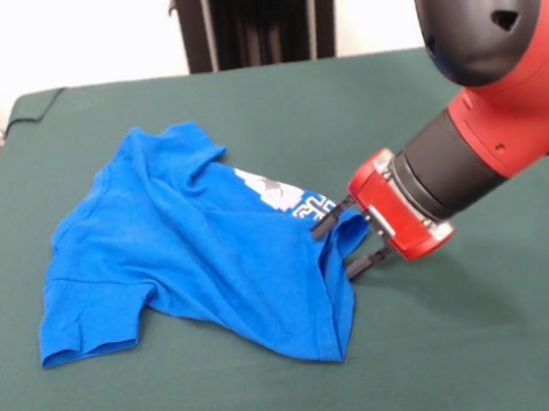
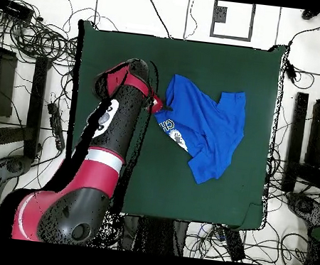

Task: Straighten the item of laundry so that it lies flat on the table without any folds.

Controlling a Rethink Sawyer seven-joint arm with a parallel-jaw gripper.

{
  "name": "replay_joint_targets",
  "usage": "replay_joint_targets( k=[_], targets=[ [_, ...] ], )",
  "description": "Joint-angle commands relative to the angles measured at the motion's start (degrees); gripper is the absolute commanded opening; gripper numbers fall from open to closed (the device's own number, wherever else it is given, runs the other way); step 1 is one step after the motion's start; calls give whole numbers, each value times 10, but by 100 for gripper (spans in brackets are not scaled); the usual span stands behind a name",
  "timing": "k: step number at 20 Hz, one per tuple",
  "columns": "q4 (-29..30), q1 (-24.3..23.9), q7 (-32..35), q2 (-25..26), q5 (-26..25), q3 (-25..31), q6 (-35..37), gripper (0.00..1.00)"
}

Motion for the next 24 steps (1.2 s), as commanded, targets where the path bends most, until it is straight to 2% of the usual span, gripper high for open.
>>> replay_joint_targets(
  k=[1,6,14,24],
  targets=[
    [57,7,141,1,34,36,21,100],
    [26,1,101,-10,30,20,79,100],
    [7,-5,76,-17,22,8,104,100],
    [25,-11,78,-7,3,9,53,100]
  ],
)
